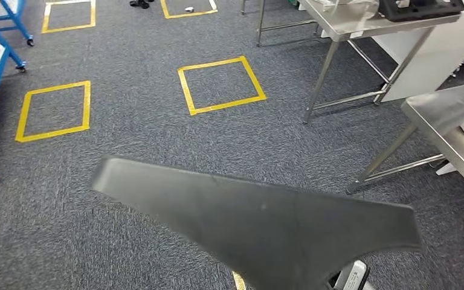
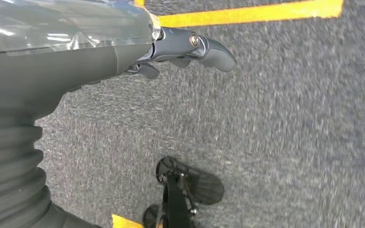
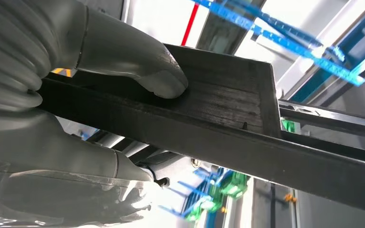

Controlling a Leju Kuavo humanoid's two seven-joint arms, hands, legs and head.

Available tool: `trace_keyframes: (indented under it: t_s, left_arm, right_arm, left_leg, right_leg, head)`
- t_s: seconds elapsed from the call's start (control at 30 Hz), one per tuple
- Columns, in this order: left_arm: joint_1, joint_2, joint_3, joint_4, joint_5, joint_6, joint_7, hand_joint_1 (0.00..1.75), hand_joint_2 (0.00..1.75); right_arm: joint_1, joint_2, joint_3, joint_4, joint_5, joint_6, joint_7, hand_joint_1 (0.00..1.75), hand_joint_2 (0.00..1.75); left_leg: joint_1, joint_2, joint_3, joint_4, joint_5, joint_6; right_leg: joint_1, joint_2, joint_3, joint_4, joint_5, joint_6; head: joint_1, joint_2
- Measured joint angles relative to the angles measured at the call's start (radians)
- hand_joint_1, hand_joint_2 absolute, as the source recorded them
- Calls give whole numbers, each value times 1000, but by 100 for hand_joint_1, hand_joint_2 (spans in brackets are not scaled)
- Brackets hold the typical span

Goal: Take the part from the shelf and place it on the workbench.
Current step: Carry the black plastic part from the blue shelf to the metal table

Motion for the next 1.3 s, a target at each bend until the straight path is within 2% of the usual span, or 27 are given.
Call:
trace_keyframes:
  t_s: [0.03, 0.1, 0.17, 0.2, 0.27, 0.33, 0.37, 0.4, 0.43, 0.47, 0.53, 0.6, 0.67, 0.73, 0.77, 0.83, 0.87, 0.9, 0.93, 0.97, 1.03, 1.07, 1.1, 1.17, 1.2, 1.23, 1.3]
  left_arm:
    - [0, 0, 0, 0, 0, -1, 0, 0, 175]
    - [-1, 0, 0, 0, 0, -1, 0, 0, 175]
    - [-4, 0, 0, 0, -3, 0, 3, 0, 175]
    - [-6, 0, 0, 0, -5, 0, 4, 0, 175]
    - [-7, 0, 0, 0, -7, 0, 7, 0, 175]
    - [-4, 0, 0, 0, -8, 0, 9, 0, 175]
    - [-2, 0, 0, 0, -8, 0, 10, 0, 175]
    - [-1, 0, 0, 0, -8, 0, 10, 0, 175]
    - [-1, 0, 0, 0, -8, 0, 10, 0, 175]
    - [-2, 0, 0, 0, -7, 0, 10, 0, 175]
    - [-3, 0, 0, 0, -8, 0, 11, 0, 175]
    - [-4, -1, -1, 0, -6, 1, 12, 0, 175]
    - [-6, -2, 0, 0, -1, 5, 13, 0, 175]
    - [-9, -4, 0, 0, 2, 6, 14, 0, 175]
    - [-9, -5, 0, 0, 3, 6, 15, 0, 175]
    - [-8, -5, 0, 0, 4, 4, 17, 0, 175]
    - [-7, -5, 0, 0, 5, 3, 19, 0, 175]
    - [-7, -6, 0, 0, 5, 1, 21, 0, 175]
    - [-8, -6, 0, 0, 5, 0, 22, 0, 175]
    - [-9, -7, 0, 0, 4, -1, 24, 0, 175]
    - [-9, -9, 0, 0, 3, -1, 26, 0, 175]
    - [-9, -9, 0, 0, 3, -1, 26, 0, 175]
    - [-9, -9, 0, 0, 2, -1, 27, 0, 175]
    - [-11, -10, 0, 0, 0, 0, 28, 0, 175]
    - [-12, -10, 0, 0, -1, -1, 28, 0, 175]
    - [-13, -10, 0, 0, -2, -3, 28, 0, 175]
    - [-13, -10, 0, 0, -2, -6, 29, 0, 175]
  right_arm:
    - [1, -1, 0, 0, -1, -3, 0, 175, 175]
    - [4, -1, 0, 0, -6, -7, 4, 175, 175]
    - [6, -1, 0, -1, -11, -8, 12, 175, 175]
    - [6, -1, 0, -1, -14, -8, 18, 175, 175]
    - [3, 0, 0, -1, -18, -7, 28, 175, 175]
    - [1, 1, 0, 0, -20, -5, 34, 175, 175]
    - [1, 1, 0, 0, -21, -5, 36, 175, 175]
    - [1, 1, 0, 1, -21, -4, 38, 175, 175]
    - [2, 1, 0, 1, -22, -4, 39, 175, 175]
    - [1, 2, 0, 1, -22, -4, 41, 175, 175]
    - [0, 4, 0, 1, -22, -4, 45, 175, 175]
    - [-2, 6, 0, 1, -23, -4, 51, 175, 175]
    - [-3, 7, 1, -1, -25, -5, 56, 175, 175]
    - [-6, 7, 0, -5, -27, -7, 61, 175, 175]
    - [-10, 7, 0, -8, -27, -8, 65, 175, 175]
    - [-15, 8, 0, -15, -29, -9, 71, 175, 175]
    - [-16, 8, 0, -17, -29, -9, 74, 175, 175]
    - [-16, 8, 0, -19, -29, -9, 76, 175, 175]
    - [-16, 8, -1, -22, -29, -9, 78, 175, 175]
    - [-17, 8, -1, -26, -29, -8, 80, 175, 175]
    - [-21, 8, -2, -37, -30, -8, 81, 175, 175]
    - [-24, 8, -3, -41, -30, -8, 81, 175, 175]
    - [-26, 8, -4, -44, -31, -7, 82, 175, 175]
    - [-29, 8, -7, -49, -31, -5, 82, 175, 175]
    - [-31, 8, -10, -51, -31, -5, 83, 175, 175]
    - [-36, 8, -12, -53, -33, -4, 84, 175, 175]
    - [-49, 9, -17, -51, -43, 2, 86, 175, 175]
  left_leg:
    - [-2, 7, 2, 1, -3, -5]
    - [-5, 23, 6, 2, -7, -16]
    - [-4, 35, 11, 3, -13, -27]
    - [-2, 24, 10, 12, -23, -32]
    - [2, -19, -22, 90, -71, -40]
    - [4, -48, -89, 231, -132, -44]
    - [4, -52, -117, 283, -144, -45]
    - [4, -53, -128, 298, -136, -45]
    - [4, -55, -120, 271, -109, -43]
    - [4, -62, -94, 208, -67, -41]
    - [5, -99, -36, 72, -10, -33]
    - [4, -122, -13, 17, -1, -26]
    - [5, -107, -11, 10, 4, -15]
    - [9, -87, -8, 0, 11, 0]
    - [10, -76, -8, -5, 14, 6]
    - [6, -53, -8, -6, 13, 12]
    - [5, -41, -8, -6, 12, 12]
    - [4, -30, -8, -5, 11, 11]
    - [4, -19, -7, -5, 10, 10]
    - [5, -9, -5, -4, 8, 7]
    - [1, 8, -1, 0, 1, -1]
    - [-2, 16, 1, 1, -3, -7]
    - [-4, 25, 3, 3, -6, -12]
    - [-7, 45, 7, 2, -10, -22]
    - [-4, 43, 7, 7, -16, -28]
    - [-2, 29, 2, 25, -31, -32]
    - [4, -19, -41, 126, -90, -38]
  right_leg:
    - [4, -16, 28, -54, 15, -5]
    - [13, -25, 44, -90, 17, -14]
    - [12, -2, 44, -94, 21, -24]
    - [10, 8, 46, -99, 23, -30]
    - [5, 25, 51, -105, 27, -41]
    - [7, 46, 51, -105, 28, -47]
    - [8, 59, 51, -105, 28, -48]
    - [9, 72, 52, -104, 28, -48]
    - [9, 84, 53, -102, 27, -48]
    - [8, 97, 55, -101, 27, -46]
    - [8, 119, 54, -95, 25, -41]
    - [6, 137, 46, -92, 27, -30]
    - [3, 153, 39, -93, 30, -17]
    - [5, 129, 26, -67, 11, -7]
    - [6, 103, 5, -24, -16, -3]
    - [4, 58, -58, 108, -81, 5]
    - [0, 49, -85, 165, -100, 9]
    - [-3, 45, -97, 189, -101, 13]
    - [-5, 40, -89, 175, -83, 15]
    - [-7, 31, -60, 120, -50, 16]
    - [-3, -15, 14, -22, 5, 11]
    - [1, -33, 37, -70, 18, 5]
    - [5, -43, 46, -91, 20, -1]
    - [9, -23, 43, -94, 20, -12]
    - [7, -11, 44, -96, 23, -18]
    - [5, 0, 45, -100, 25, -25]
    - [1, 21, 47, -104, 27, -36]
  head:
    - [0, 0]
    - [0, 0]
    - [0, 0]
    - [0, 0]
    - [0, 0]
    - [0, 0]
    - [0, 0]
    - [0, 0]
    - [0, 0]
    - [0, 0]
    - [0, 0]
    - [0, 0]
    - [0, 0]
    - [0, 0]
    - [0, 0]
    - [1, 0]
    - [1, 0]
    - [1, 0]
    - [1, 0]
    - [1, 0]
    - [1, 0]
    - [1, 0]
    - [1, 0]
    - [1, 0]
    - [1, 0]
    - [1, 0]
    - [0, 0]
